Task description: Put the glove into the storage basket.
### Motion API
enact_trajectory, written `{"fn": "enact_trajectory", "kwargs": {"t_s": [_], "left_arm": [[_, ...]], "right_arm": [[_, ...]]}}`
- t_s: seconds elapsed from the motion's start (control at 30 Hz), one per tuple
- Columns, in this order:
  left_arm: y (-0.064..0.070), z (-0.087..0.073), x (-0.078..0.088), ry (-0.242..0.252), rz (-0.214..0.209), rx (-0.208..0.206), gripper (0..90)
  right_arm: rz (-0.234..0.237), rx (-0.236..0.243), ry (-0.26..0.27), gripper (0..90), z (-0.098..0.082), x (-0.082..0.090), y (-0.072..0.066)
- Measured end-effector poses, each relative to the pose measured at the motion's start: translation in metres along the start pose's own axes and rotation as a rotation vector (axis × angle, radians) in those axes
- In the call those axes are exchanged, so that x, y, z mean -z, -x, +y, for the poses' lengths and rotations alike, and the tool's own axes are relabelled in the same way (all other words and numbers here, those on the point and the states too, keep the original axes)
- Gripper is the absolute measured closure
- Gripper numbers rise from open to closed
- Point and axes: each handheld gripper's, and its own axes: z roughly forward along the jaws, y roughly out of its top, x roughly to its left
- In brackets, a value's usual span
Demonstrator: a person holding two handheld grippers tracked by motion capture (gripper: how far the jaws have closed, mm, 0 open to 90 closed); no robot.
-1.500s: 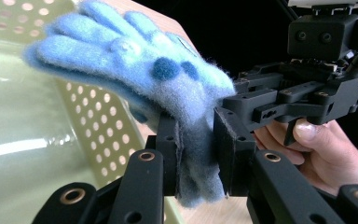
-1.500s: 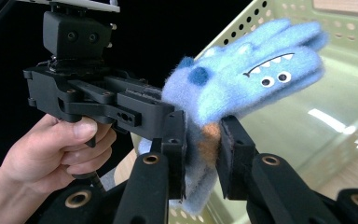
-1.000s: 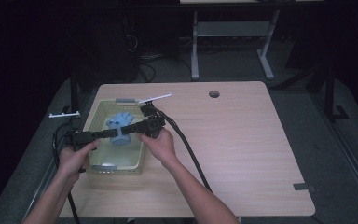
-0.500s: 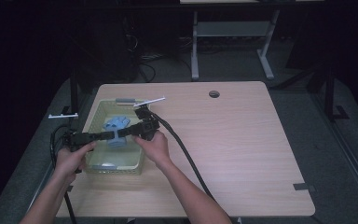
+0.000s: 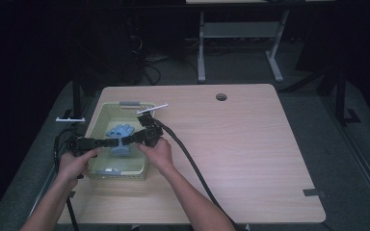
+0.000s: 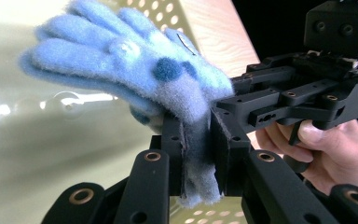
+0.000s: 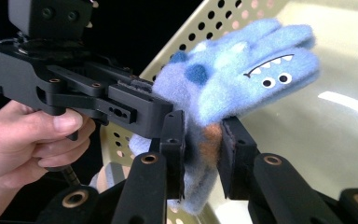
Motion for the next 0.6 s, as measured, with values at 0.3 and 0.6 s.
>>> {"fn": "enact_trajectory", "kwargs": {"t_s": [0.3, 0.6], "left_arm": [[-0.001, 0.0, -0.005, -0.03, 0.044, 0.009, 76.2], [0.0, 0.0, -0.008, -0.054, 0.1, -0.017, 76.2]], "right_arm": [[-0.006, -0.023, -0.017, 73.2, -0.003, -0.006, 0.007], [-0.031, -0.017, -0.035, 71.5, -0.005, -0.011, 0.01]]}}
